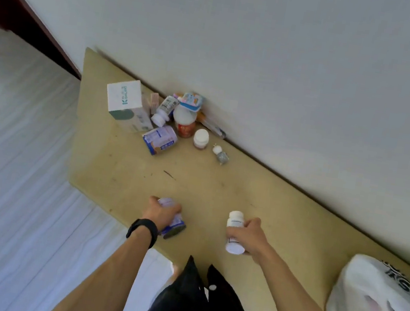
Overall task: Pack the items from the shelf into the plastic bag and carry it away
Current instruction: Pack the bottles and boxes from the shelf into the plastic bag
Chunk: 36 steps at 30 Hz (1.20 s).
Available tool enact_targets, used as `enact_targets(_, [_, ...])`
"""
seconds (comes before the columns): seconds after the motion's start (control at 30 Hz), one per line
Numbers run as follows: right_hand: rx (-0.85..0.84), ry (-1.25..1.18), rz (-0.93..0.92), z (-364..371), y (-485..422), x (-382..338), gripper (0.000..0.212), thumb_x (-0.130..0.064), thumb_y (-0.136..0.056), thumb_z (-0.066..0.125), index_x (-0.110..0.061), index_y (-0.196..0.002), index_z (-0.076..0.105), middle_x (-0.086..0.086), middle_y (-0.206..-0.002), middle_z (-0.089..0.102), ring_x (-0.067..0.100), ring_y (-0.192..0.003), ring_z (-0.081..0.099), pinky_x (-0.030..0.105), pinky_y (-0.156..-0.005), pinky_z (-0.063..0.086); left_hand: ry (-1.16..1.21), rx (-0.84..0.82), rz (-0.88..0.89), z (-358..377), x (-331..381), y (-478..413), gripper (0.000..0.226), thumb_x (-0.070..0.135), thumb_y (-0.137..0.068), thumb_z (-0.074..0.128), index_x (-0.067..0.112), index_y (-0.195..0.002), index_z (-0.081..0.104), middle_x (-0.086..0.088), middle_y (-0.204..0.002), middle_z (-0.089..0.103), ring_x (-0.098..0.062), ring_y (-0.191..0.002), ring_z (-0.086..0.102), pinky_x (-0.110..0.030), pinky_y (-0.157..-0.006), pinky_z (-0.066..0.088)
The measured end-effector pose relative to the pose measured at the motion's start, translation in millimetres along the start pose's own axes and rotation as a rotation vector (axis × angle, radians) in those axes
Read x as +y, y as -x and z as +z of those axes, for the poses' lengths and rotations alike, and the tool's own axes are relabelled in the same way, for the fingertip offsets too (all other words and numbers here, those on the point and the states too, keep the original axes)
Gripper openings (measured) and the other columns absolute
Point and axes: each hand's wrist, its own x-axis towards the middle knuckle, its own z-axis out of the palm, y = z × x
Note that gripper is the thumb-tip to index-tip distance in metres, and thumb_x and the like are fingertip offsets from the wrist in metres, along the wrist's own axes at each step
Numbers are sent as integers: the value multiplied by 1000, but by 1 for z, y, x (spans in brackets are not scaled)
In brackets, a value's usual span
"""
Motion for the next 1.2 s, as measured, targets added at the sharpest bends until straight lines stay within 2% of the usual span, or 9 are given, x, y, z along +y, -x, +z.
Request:
enact_targets(0.17, [-377, -535, 16, -80, 59, 84, 56, -9, -60, 75, -6, -108, 46, 24, -107, 55, 37, -91, 62, 48, -80, 49, 232, -131, 46, 73, -9, 59, 46, 36, -86, 67, 12, -119, 46, -15, -92, 65, -26, -67, 65, -42, -64, 59])
enact_targets(0.3, [-433, -742, -120, -154, 120, 164, 52, -9, -58, 69, -13, -101, 42, 23, -97, 61, 39, -80, 64, 40, -66, 52, 334, -360, 103, 154, -9, 133, 33, 44, -92, 53, 12, -89, 61, -4, -67, 64, -17, -53, 62, -27, -52, 53])
enact_targets(0.5, [-511, -1144, -259, -239, 200, 290, 62, -17, -67, 70, -5, -125, 53, 28, -108, 57, 33, -60, 55, 35, -53, 46, 190, -723, 222, 276, 9, 248, 62, 42, -73, 71, -2, -115, 59, -25, -102, 60, -29, -67, 63, -37, -60, 58])
enact_targets(0.63, [-419, -1409, -199, -275, 240, 342, 68, -12, -66, 77, -9, -130, 53, 35, -125, 53, 35, -58, 63, 35, -49, 52, 82, -891, 296, 349, 24, 319, 42, 30, -89, 61, -2, -116, 58, -20, -98, 63, -26, -70, 65, -37, -66, 59])
enact_targets(0.77, [-80, -1431, -75, -299, 229, 351, 43, -26, -94, 57, -6, -131, 50, 28, -118, 65, 27, -59, 61, 28, -43, 52, -507, -575, 603, 414, 25, 331, 34, 36, -88, 67, 16, -111, 53, -7, -100, 67, -22, -80, 67, -37, -67, 58])
enact_targets(0.83, [81, -1531, 0, -305, 212, 348, 40, -27, -95, 57, -6, -128, 48, 26, -107, 63, 26, -62, 63, 28, -43, 53, -730, -498, 589, 438, 8, 320, 49, 45, -82, 66, 18, -117, 44, -7, -101, 64, -25, -86, 68, -39, -68, 59])
enact_targets(0.97, [307, -1606, 30, -311, 191, 344, 33, -15, -96, 56, -9, -126, 45, 25, -114, 52, 36, -92, 61, 40, -57, 61, -783, -269, 648, 471, -39, 295, 64, 44, -82, 61, 22, -134, 33, -4, -117, 48, -23, -89, 55, -33, -74, 49])
enact_targets(1.07, [324, -1555, -34, -316, 195, 344, 12, -12, -97, 57, -12, -108, 55, 19, -114, 54, 39, -113, 58, 50, -92, 54, -709, -130, 765, 486, -62, 287, 52, 39, -87, 60, 24, -129, 33, -1, -110, 42, -27, -90, 51, -40, -84, 50])
enact_targets(1.2, [364, -1312, -68, -324, 200, 353, 22, -22, -95, 62, -14, -115, 59, 11, -112, 63, 34, -103, 69, 50, -95, 54, -761, -177, 719, 495, -69, 276, 60, 44, -89, 59, 28, -139, 28, -11, -133, 33, -37, -106, 55, -49, -94, 50])
